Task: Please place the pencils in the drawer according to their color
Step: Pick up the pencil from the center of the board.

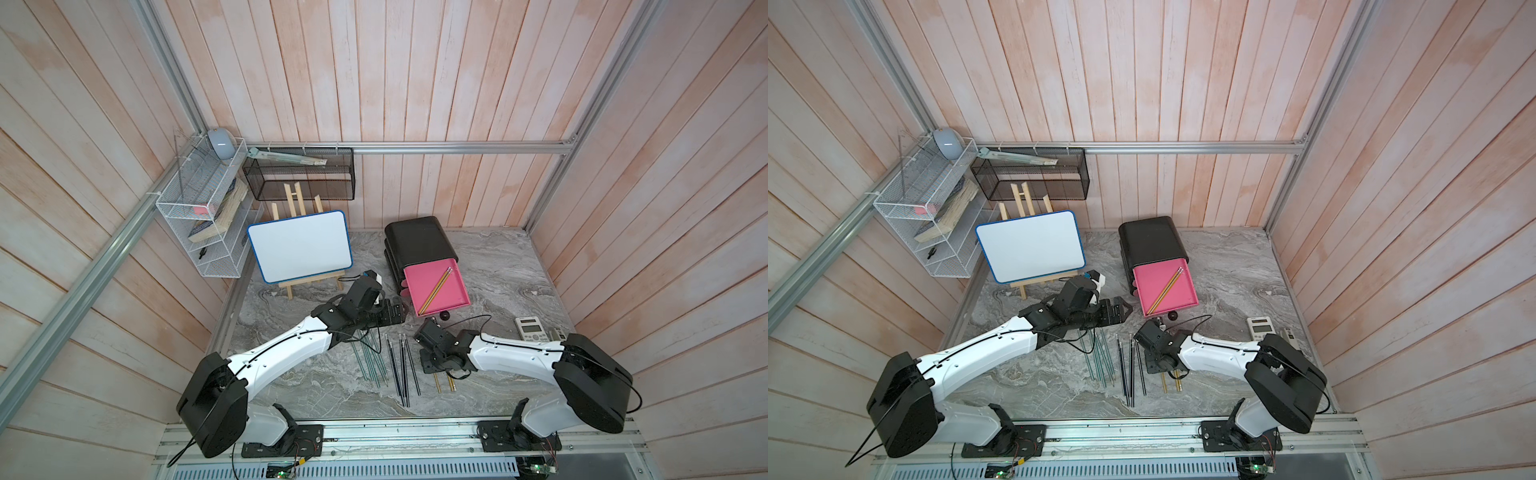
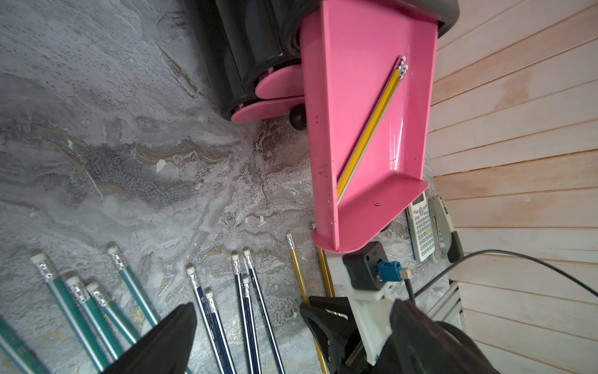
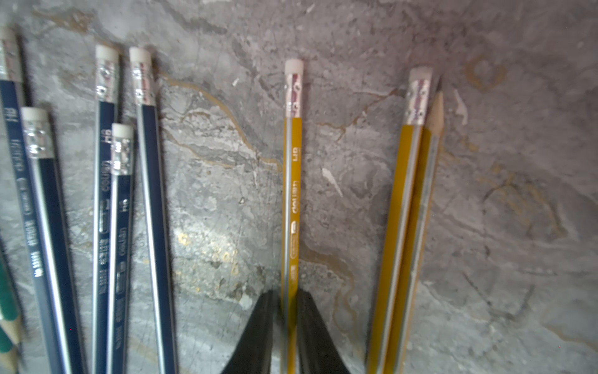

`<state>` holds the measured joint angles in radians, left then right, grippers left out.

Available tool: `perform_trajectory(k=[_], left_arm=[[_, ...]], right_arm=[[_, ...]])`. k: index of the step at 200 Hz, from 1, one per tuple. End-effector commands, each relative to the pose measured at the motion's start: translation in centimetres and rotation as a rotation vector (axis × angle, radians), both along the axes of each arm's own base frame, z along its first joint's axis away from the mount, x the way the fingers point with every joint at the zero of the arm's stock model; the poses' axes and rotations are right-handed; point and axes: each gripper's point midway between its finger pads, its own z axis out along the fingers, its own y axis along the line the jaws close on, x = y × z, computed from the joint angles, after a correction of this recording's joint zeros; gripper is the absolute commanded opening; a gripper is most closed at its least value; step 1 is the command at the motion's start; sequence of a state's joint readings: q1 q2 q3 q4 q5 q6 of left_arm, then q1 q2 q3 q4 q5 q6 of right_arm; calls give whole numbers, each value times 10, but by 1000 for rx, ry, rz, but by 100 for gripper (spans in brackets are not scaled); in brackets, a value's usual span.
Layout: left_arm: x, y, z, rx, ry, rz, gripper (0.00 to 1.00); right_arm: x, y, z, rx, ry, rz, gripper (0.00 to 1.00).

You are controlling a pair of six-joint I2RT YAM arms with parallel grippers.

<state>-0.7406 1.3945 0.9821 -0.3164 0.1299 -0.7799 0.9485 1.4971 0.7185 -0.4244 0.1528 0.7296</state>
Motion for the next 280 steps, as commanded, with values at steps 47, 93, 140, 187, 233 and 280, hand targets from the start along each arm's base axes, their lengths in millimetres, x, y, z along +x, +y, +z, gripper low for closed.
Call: perform_trajectory(k=[47, 93, 140, 187, 233, 280], left_arm=[[3, -2, 14, -26, -35, 0, 100], [5, -5, 13, -24, -32, -1, 100], [8, -6, 15, -22, -36, 4, 100], [13, -2, 17, -29, -35, 30, 100], [26, 14, 22, -35, -31, 83, 100], [39, 32, 38, -47, -60, 129, 100]], right_arm=[[-36, -21, -35, -80, 152, 27, 0], [-38, -4, -19, 31, 154, 51, 0], [-33, 20, 20, 172, 116, 81, 0], [-34, 36, 49, 279, 102, 111, 0], [-28, 60, 80, 396, 76, 144, 0], [-18, 86, 119, 508, 32, 176, 0]])
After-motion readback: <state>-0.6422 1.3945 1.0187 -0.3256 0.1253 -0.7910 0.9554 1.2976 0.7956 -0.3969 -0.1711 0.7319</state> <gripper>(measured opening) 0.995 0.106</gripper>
